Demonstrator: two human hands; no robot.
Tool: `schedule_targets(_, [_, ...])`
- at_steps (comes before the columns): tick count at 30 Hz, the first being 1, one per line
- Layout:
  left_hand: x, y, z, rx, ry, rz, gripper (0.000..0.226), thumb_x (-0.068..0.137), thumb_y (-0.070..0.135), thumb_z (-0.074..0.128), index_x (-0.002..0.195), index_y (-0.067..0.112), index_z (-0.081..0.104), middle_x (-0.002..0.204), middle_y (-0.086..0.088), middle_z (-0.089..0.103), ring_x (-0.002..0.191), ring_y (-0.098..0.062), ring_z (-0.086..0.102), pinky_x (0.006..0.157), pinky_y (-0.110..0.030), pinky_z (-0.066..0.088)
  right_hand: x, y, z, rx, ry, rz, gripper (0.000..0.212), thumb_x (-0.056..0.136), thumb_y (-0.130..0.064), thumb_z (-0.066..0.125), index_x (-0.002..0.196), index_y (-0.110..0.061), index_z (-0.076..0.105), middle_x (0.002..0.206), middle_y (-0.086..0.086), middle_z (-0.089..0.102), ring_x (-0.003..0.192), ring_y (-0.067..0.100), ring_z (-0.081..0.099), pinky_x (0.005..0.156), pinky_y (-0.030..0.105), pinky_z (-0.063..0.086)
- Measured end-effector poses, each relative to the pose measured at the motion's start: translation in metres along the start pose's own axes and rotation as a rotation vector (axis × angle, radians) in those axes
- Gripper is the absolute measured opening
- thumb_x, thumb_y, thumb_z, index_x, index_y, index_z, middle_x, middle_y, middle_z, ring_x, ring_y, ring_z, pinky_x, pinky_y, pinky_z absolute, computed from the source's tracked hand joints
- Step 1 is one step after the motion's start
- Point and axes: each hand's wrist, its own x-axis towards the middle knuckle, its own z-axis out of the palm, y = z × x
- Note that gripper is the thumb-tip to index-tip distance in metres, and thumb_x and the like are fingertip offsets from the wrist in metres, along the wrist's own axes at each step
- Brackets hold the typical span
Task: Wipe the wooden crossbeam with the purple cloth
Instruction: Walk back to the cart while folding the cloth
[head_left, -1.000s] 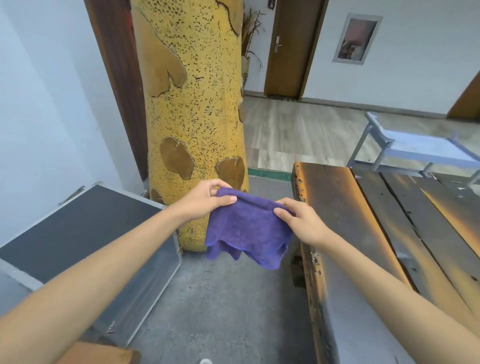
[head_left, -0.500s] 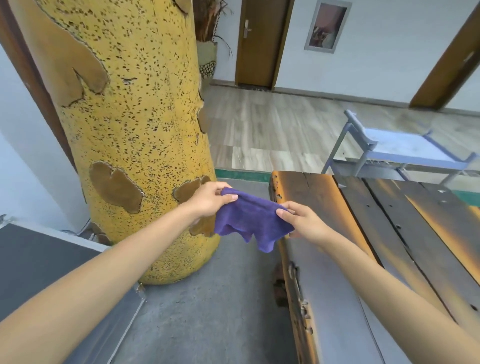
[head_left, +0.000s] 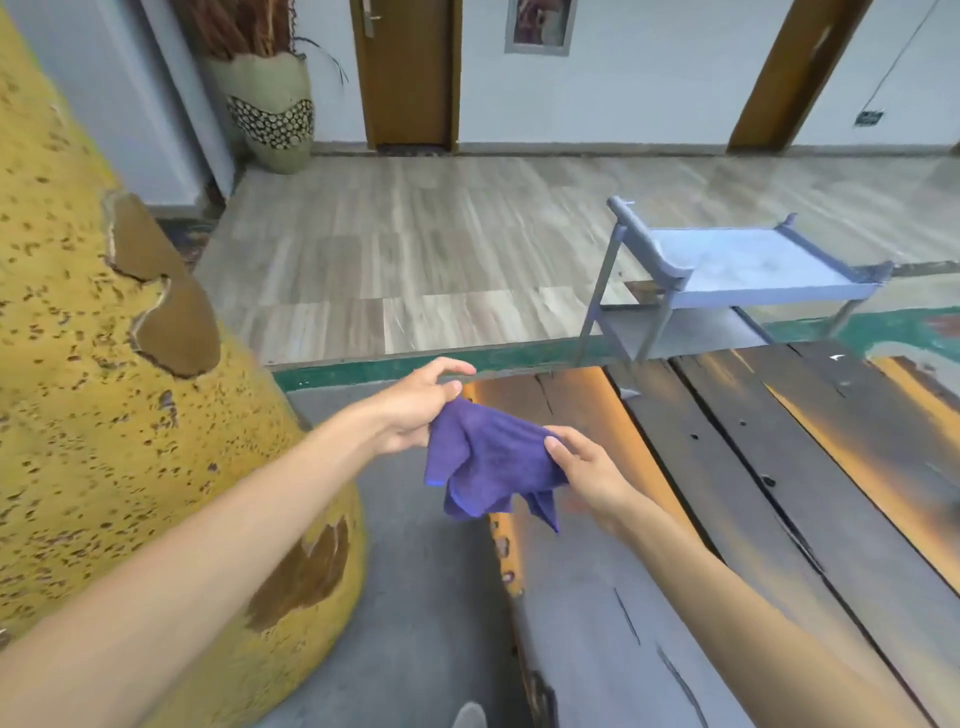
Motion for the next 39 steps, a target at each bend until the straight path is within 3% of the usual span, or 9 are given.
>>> schedule_targets(4, [0.062, 0.044, -0.013, 0.010, -0.030, -0.023, 0.028, 0.101, 0.003, 0.054, 0.120, 0.021, 0.063, 0.084, -0.007, 0.067, 0.066, -0.014, 0.064, 0.060, -0.027, 0.053, 0.076, -0.007, -0.011, 0.132, 0.015, 0.194, 0.018, 0.107, -0.025, 0.051, 0.122, -0.025, 0.062, 0.102, -0.003, 0.067, 0.086, 0.013, 0.064, 0.062, 0.029, 0.058])
schedule_targets(7, [0.100, 0.067, -0.027, -0.061, 0.046, -0.061, 0.025, 0.096, -0.005, 0.056, 0.108, 0.012, 0.068, 0.082, -0.008, 0.065, 0.061, -0.012, 0.063, 0.056, -0.021, 0.052, 0.129, -0.017, -0.010, 0.122, 0.014, 0.278, 0.023, 0.106, -0.024, 0.052, 0.127, -0.019, 0.061, 0.107, 0.003, 0.061, 0.091, 0.017, 0.057, 0.075, 0.030, 0.052])
schedule_targets(13, [0.182, 0.104, -0.048, -0.381, 0.271, -0.215, 0.027, 0.100, -0.004, 0.046, 0.080, 0.009, 0.057, 0.075, -0.008, 0.052, 0.066, -0.014, 0.053, 0.043, -0.016, 0.052, 0.197, -0.052, 0.037, 0.135, -0.100, 0.025, 0.044, 0.094, -0.050, 0.062, 0.126, -0.021, 0.061, 0.132, 0.004, 0.061, 0.122, 0.017, 0.060, 0.102, 0.037, 0.049])
schedule_targets(18, [0.245, 0.135, -0.089, -0.632, 0.357, -0.360, 0.032, 0.102, -0.005, 0.036, 0.077, 0.003, 0.053, 0.081, -0.013, 0.049, 0.081, -0.026, 0.052, 0.036, -0.024, 0.050, 0.262, -0.082, 0.101, -0.044, -0.074, -0.243, 0.082, 0.072, -0.055, 0.082, 0.138, -0.023, 0.047, 0.131, -0.006, 0.047, 0.108, -0.005, 0.057, 0.090, 0.019, 0.052])
schedule_targets(21, [0.271, 0.157, -0.122, -0.742, 0.333, -0.422, 0.032, 0.100, -0.007, 0.036, 0.078, -0.001, 0.058, 0.087, -0.017, 0.050, 0.081, -0.034, 0.053, 0.038, -0.031, 0.053, 0.314, -0.103, 0.121, -0.082, 0.023, -0.271, 0.057, 0.083, -0.039, 0.082, 0.128, -0.020, 0.054, 0.121, -0.004, 0.057, 0.116, 0.010, 0.056, 0.097, 0.031, 0.047])
schedule_targets(24, [0.301, 0.181, -0.165, -0.805, 0.338, -0.411, 0.032, 0.097, -0.010, 0.034, 0.083, -0.001, 0.061, 0.091, -0.017, 0.050, 0.075, -0.034, 0.053, 0.037, -0.032, 0.053, 0.377, -0.131, 0.126, -0.174, 0.071, -0.307, 0.022, 0.093, -0.021, 0.070, 0.112, -0.015, 0.060, 0.104, -0.003, 0.064, 0.103, 0.022, 0.061, 0.088, 0.036, 0.047])
schedule_targets(28, [0.348, 0.210, -0.230, -0.861, 0.365, -0.361, 0.030, 0.099, -0.008, 0.037, 0.080, 0.000, 0.059, 0.086, -0.015, 0.053, 0.094, -0.030, 0.054, 0.040, -0.029, 0.054, 0.452, -0.167, 0.119, -0.110, -0.049, -0.281, 0.024, 0.091, -0.009, 0.074, 0.114, -0.014, 0.067, 0.109, 0.000, 0.074, 0.100, 0.029, 0.072, 0.087, 0.038, 0.059])
schedule_targets(36, [0.423, 0.225, -0.306, -0.824, 0.448, -0.333, 0.021, 0.097, -0.012, 0.045, 0.087, 0.000, 0.059, 0.088, -0.001, 0.066, 0.078, -0.015, 0.058, 0.065, -0.033, 0.061, 0.537, -0.197, 0.095, 0.038, -0.292, -0.165, 0.014, 0.092, -0.012, 0.075, 0.106, -0.010, 0.078, 0.097, 0.012, 0.080, 0.087, 0.018, 0.074, 0.082, 0.027, 0.059])
schedule_targets(39, [0.447, 0.232, -0.317, -0.852, 0.438, -0.346, 0.019, 0.096, -0.010, 0.049, 0.086, -0.002, 0.062, 0.090, -0.008, 0.065, 0.083, -0.019, 0.060, 0.054, -0.031, 0.061, 0.566, -0.202, 0.095, 0.054, -0.300, -0.147, 0.013, 0.094, -0.013, 0.073, 0.106, -0.010, 0.075, 0.094, 0.017, 0.079, 0.084, 0.019, 0.071, 0.080, 0.032, 0.057])
